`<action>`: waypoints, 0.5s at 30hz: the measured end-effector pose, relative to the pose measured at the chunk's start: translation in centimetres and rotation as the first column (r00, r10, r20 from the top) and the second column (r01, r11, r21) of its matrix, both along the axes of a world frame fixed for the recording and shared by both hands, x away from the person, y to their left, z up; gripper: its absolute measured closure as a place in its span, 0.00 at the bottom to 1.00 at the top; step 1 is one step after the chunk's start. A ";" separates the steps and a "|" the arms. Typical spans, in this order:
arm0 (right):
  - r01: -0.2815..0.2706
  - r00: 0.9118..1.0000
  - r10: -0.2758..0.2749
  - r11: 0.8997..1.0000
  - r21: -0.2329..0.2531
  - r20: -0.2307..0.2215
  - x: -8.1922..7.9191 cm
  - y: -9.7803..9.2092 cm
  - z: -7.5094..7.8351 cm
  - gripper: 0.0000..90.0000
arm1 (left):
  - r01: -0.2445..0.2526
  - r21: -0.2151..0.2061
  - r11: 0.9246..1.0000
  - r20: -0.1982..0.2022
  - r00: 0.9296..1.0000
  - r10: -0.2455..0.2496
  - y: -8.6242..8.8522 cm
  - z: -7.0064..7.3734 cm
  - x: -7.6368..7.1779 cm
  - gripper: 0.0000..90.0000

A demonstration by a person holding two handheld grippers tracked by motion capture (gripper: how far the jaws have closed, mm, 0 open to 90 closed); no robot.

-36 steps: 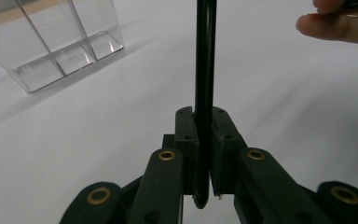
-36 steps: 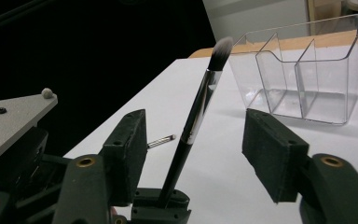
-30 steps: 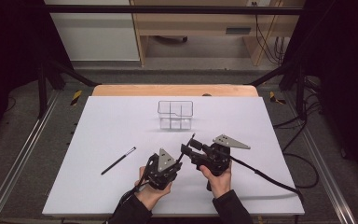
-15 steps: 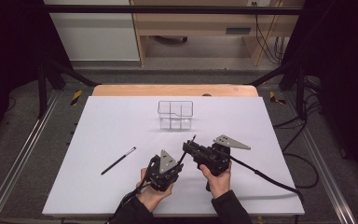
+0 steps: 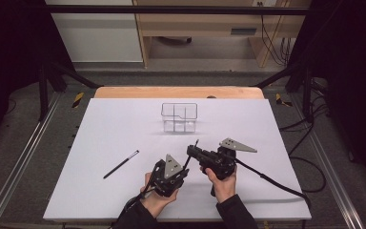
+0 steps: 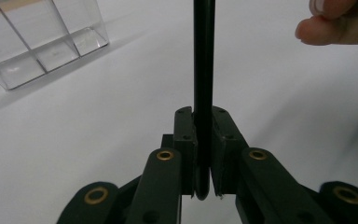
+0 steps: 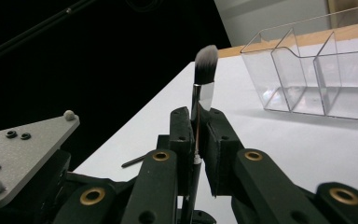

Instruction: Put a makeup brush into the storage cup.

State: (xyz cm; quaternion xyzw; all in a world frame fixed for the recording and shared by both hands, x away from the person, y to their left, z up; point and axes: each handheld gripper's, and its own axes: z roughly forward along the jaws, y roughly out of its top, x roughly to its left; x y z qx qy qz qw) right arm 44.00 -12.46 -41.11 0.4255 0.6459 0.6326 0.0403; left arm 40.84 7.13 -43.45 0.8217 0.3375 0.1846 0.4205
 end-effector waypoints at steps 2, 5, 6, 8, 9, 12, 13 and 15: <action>0.002 1.000 -0.002 1.000 -0.007 0.007 -0.1 -0.1 0.1 0.93 | 0.007 -0.009 1.000 -0.001 1.000 -0.007 0.1 0.1 0.0 0.86; 0.000 1.000 0.001 1.000 -0.014 0.020 -0.1 -0.3 0.3 0.93 | 0.025 -0.022 0.999 0.000 1.000 -0.025 0.4 0.2 0.1 0.78; -0.001 1.000 0.002 1.000 -0.017 0.025 -0.2 -0.3 0.3 0.93 | 0.030 -0.025 0.999 0.001 1.000 -0.030 0.5 0.3 0.2 0.75; 0.000 1.000 0.001 1.000 -0.020 0.027 -0.2 -0.3 0.3 0.93 | 0.032 -0.028 0.999 0.004 0.999 -0.032 0.6 0.4 0.2 0.70; 0.001 1.000 0.000 1.000 -0.023 0.031 -0.2 -0.4 0.4 0.93 | 0.037 -0.034 0.999 0.004 0.999 -0.037 0.8 0.5 0.3 0.70; 0.005 0.999 -0.003 0.999 -0.040 0.046 -0.2 -0.7 0.5 0.93 | 0.034 -0.039 0.999 0.018 0.999 -0.033 1.5 0.8 0.6 0.58; 0.005 0.999 -0.003 0.999 -0.040 0.046 -0.2 -0.7 0.5 0.93 | 0.034 -0.039 0.999 0.018 0.999 -0.033 1.5 0.8 0.6 0.56; 0.010 0.998 -0.007 0.999 -0.050 0.056 -0.2 -0.8 0.5 0.93 | 0.041 -0.042 0.998 0.019 0.999 -0.040 1.9 1.0 0.7 0.51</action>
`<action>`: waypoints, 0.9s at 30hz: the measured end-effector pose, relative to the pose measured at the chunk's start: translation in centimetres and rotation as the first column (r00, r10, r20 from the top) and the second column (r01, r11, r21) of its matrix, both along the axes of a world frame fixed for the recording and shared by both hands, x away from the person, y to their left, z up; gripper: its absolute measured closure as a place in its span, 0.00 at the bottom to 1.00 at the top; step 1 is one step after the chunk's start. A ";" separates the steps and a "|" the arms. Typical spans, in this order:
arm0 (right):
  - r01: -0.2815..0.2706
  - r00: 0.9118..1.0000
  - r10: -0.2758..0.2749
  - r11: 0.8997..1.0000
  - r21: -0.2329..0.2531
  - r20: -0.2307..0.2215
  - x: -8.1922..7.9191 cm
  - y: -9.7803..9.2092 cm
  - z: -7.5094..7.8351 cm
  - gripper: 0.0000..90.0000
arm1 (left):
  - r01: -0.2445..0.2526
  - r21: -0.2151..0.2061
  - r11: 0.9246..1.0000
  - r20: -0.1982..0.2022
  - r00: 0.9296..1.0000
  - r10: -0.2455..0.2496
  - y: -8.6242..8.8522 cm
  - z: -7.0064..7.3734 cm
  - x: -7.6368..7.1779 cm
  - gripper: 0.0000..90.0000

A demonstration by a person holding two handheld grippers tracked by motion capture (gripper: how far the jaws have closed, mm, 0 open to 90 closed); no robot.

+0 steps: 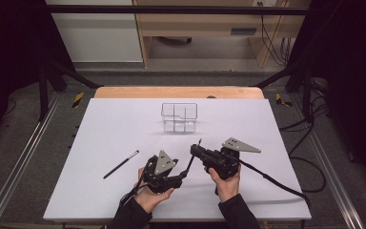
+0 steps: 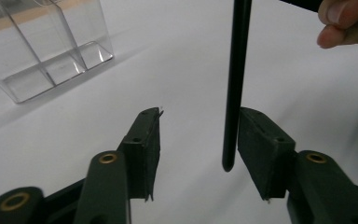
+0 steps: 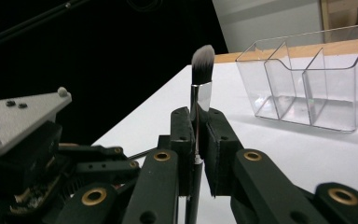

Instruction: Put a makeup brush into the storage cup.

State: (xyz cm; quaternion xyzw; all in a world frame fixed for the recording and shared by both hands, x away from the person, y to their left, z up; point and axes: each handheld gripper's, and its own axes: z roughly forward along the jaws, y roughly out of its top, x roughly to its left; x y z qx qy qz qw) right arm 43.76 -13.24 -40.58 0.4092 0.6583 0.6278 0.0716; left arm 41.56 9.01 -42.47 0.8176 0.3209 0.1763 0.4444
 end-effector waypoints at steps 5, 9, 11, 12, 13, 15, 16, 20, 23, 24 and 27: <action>0.008 1.000 -0.008 1.000 -0.007 0.001 0.0 -0.2 0.0 0.93 | 0.034 -0.005 0.999 0.021 0.999 -0.034 0.8 0.4 0.2 0.43; 0.015 1.000 -0.015 1.000 -0.004 0.003 0.1 -0.6 0.0 0.93 | 0.036 0.002 0.999 0.031 0.999 -0.036 1.4 0.6 0.3 0.37; 0.023 1.000 -0.023 1.000 -0.002 0.005 0.1 -0.9 0.1 0.93 | 0.033 -0.003 0.999 0.029 0.999 -0.033 1.7 0.7 0.3 0.33; 0.025 1.000 -0.025 1.000 -0.002 0.007 0.1 -1.0 0.1 0.93 | 0.028 -0.009 1.000 0.029 0.999 -0.028 2.0 0.8 0.4 0.32; 0.027 1.000 -0.027 1.000 -0.002 0.006 0.1 -1.1 0.2 0.93 | 0.028 -0.013 1.000 0.027 0.999 -0.028 2.2 0.9 0.4 0.31; 0.027 1.000 -0.027 1.000 -0.005 0.011 0.1 -1.2 0.2 0.93 | 0.026 -0.021 0.999 0.025 0.999 -0.026 2.7 1.0 0.5 0.28; 0.027 1.000 -0.027 1.000 -0.007 0.012 0.1 -1.2 0.2 0.93 | 0.023 -0.023 0.999 0.028 0.999 -0.023 2.9 1.1 0.6 0.26; 0.027 1.000 -0.027 1.000 -0.013 0.012 0.2 -1.3 0.2 0.93 | 0.013 -0.039 0.999 0.034 0.999 -0.012 4.0 1.5 0.8 0.21; 0.032 0.999 -0.032 0.999 -0.020 0.015 0.2 -1.5 0.2 0.93 | 0.008 -0.045 0.999 0.040 0.999 -0.007 4.9 1.8 0.8 0.18; 0.036 0.999 -0.036 0.999 -0.027 0.021 0.2 -1.6 0.2 0.93 | 0.005 -0.047 0.999 0.040 0.999 -0.003 5.2 1.8 0.9 0.16; 0.035 0.999 -0.034 0.999 -0.026 0.022 0.2 -1.6 0.2 0.93 | 0.002 -0.043 0.999 0.049 0.999 0.000 5.8 1.9 0.9 0.14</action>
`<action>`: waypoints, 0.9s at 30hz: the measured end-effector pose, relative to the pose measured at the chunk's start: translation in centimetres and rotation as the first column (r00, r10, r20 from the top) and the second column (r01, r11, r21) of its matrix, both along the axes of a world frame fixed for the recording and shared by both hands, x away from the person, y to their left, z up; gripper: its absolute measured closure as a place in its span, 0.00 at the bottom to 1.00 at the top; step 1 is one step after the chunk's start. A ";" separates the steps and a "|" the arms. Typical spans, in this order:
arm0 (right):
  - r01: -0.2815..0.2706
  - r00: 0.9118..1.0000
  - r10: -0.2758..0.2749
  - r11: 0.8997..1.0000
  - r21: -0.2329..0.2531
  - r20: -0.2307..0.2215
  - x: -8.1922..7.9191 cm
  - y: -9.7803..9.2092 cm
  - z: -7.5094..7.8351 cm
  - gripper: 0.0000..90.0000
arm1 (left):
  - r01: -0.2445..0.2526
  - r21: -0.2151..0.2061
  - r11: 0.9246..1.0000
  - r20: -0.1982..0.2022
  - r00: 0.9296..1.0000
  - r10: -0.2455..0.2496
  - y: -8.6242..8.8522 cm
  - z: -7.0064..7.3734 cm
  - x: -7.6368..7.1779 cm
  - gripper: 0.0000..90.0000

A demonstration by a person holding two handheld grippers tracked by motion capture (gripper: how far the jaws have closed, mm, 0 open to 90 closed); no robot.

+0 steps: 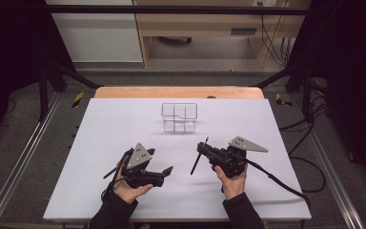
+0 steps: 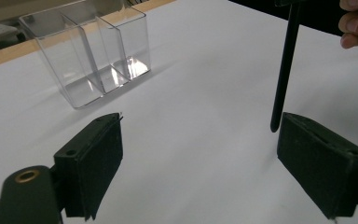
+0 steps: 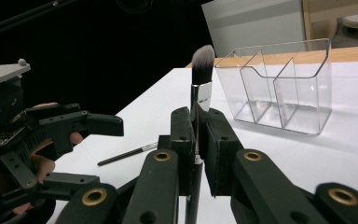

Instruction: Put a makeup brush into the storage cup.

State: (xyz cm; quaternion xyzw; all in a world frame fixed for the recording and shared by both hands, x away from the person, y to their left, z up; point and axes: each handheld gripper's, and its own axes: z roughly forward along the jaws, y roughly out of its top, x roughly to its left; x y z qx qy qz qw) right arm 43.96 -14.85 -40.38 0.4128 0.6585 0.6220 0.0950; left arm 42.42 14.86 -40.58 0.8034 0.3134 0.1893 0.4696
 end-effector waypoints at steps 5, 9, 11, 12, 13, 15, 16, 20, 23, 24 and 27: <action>0.006 1.000 -0.005 1.000 -0.013 0.007 0.1 0.0 0.0 0.93 | -0.029 0.015 0.999 -0.018 0.999 0.029 1.3 -0.3 0.3 0.12; 0.008 1.000 -0.008 1.000 -0.011 0.006 0.3 -0.1 0.1 0.93 | -0.038 0.020 0.999 -0.018 0.999 0.038 1.9 -0.4 0.4 0.11; 0.013 1.000 -0.013 1.000 -0.006 0.006 0.5 -0.2 0.2 0.93 | -0.044 0.022 0.999 -0.018 0.999 0.045 2.4 -0.5 0.4 0.10; 0.017 1.000 -0.017 1.000 -0.007 0.007 0.5 -0.3 0.3 0.93 | -0.050 0.026 0.998 -0.015 0.999 0.051 2.8 -0.6 0.4 0.09; 0.017 1.000 -0.017 1.000 -0.007 0.007 0.5 -0.3 0.3 0.93 | -0.050 0.026 0.998 -0.015 0.999 0.051 2.8 -0.6 0.4 0.09; 0.025 1.000 -0.025 1.000 -0.005 0.012 0.7 -0.4 0.4 0.93 | -0.060 0.027 0.998 -0.014 0.998 0.060 3.3 -0.6 0.4 0.09; 0.032 0.999 -0.032 0.999 0.000 0.013 1.0 -0.6 0.6 0.93 | -0.069 0.029 0.997 -0.013 0.998 0.069 3.9 -0.7 0.4 0.08; 0.044 0.999 -0.044 0.999 -0.001 0.017 1.7 -0.4 0.9 0.93 | -0.087 0.021 0.996 -0.014 0.996 0.087 4.9 -0.7 0.5 0.08; 0.054 0.998 -0.054 0.998 -0.024 0.031 2.2 0.0 1.4 0.93 | -0.100 0.018 0.995 -0.015 0.995 0.100 5.7 -0.7 0.5 0.08; 0.057 0.998 -0.056 0.998 -0.030 0.037 2.4 0.2 1.6 0.93 | -0.105 0.017 0.994 -0.015 0.994 0.105 5.9 -0.6 0.6 0.08; 0.065 0.996 -0.062 0.997 -0.051 0.058 3.0 0.7 2.4 0.93 | -0.119 0.010 0.993 -0.017 0.993 0.119 6.6 -0.6 0.7 0.07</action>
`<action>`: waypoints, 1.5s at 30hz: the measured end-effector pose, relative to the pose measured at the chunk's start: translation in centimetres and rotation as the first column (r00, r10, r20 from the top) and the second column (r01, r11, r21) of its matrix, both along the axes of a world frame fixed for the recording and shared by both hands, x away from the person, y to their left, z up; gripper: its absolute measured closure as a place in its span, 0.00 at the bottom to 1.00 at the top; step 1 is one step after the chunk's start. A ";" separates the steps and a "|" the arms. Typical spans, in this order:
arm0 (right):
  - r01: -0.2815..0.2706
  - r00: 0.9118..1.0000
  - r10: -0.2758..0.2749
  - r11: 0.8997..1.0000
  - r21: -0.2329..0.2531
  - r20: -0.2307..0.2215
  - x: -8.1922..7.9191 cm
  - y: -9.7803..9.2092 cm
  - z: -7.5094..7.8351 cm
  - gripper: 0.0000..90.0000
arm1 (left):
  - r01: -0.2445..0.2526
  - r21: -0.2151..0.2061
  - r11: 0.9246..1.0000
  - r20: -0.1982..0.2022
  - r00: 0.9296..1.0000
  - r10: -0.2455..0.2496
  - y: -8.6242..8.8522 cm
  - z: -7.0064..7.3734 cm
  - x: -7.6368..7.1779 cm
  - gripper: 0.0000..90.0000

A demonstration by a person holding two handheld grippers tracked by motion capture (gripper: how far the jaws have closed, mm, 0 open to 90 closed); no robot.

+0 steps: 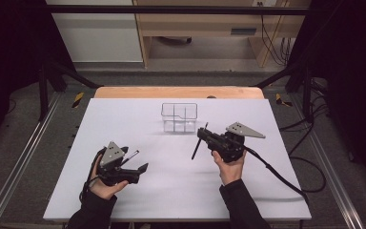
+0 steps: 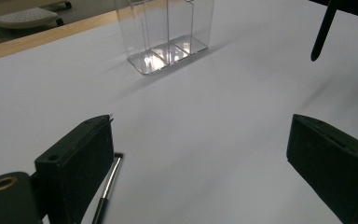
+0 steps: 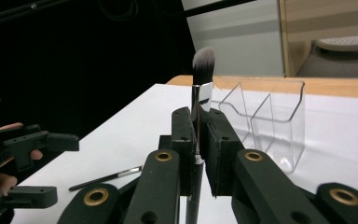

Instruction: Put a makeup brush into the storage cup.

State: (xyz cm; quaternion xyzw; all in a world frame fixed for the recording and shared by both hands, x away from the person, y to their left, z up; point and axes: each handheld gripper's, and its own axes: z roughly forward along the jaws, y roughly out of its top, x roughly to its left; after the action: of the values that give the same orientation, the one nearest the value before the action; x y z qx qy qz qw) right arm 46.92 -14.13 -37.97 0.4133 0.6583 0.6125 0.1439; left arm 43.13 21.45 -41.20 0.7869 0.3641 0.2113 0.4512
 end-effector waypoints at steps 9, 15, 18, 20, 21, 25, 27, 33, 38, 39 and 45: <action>0.021 0.999 -0.019 0.999 -0.048 0.034 1.8 1.4 2.1 0.93 | -0.017 -0.010 1.000 0.003 1.000 0.017 1.2 0.1 0.4 0.07; 0.042 0.998 -0.038 0.996 -0.079 0.047 3.2 2.3 2.9 0.93 | -0.016 -0.011 1.000 0.004 1.000 0.016 1.6 0.1 0.5 0.07; 0.058 0.997 -0.052 0.994 -0.098 0.061 4.2 2.8 3.6 0.93 | -0.014 -0.010 1.000 0.004 1.000 0.014 1.7 0.1 0.5 0.07; 0.066 0.996 -0.059 0.992 -0.108 0.069 4.7 3.0 3.9 0.93 | -0.011 -0.010 1.000 0.002 1.000 0.011 1.8 0.1 0.5 0.07; 0.069 0.996 -0.061 0.992 -0.110 0.070 4.9 3.1 4.0 0.93 | -0.012 -0.007 1.000 0.002 1.000 0.012 1.8 0.1 0.6 0.07; 0.085 0.994 -0.077 0.990 -0.117 0.079 5.7 3.5 4.3 0.93 | -0.006 -0.004 1.000 -0.003 1.000 0.006 1.8 0.0 0.6 0.06; 0.091 0.993 -0.082 0.989 -0.118 0.079 5.9 3.6 4.4 0.93 | -0.005 -0.002 1.000 -0.003 1.000 0.005 1.8 0.0 0.7 0.06; 0.122 0.990 -0.111 0.983 -0.134 0.086 7.5 4.1 4.7 0.93 | 0.000 0.002 1.000 -0.006 1.000 0.000 1.7 0.0 0.7 0.06; 0.144 0.986 -0.132 0.981 -0.131 0.101 8.5 4.3 5.3 0.93 | 0.001 0.002 1.000 -0.005 1.000 -0.001 1.7 0.0 0.7 0.06; 0.144 0.986 -0.132 0.981 -0.131 0.101 8.5 4.3 5.3 0.93 | 0.001 0.002 1.000 -0.005 1.000 -0.001 1.7 0.0 0.7 0.06; 0.169 0.981 -0.154 0.978 -0.126 0.119 9.6 4.7 5.9 0.93 | 0.001 0.004 1.000 -0.008 1.000 -0.001 1.8 0.0 0.8 0.06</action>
State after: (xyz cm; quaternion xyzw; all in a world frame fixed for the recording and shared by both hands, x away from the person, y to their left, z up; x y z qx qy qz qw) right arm 56.54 -9.48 -32.03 0.4207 0.6538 0.5742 0.2567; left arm 43.89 23.21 -41.25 0.7887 0.3651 0.2087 0.4484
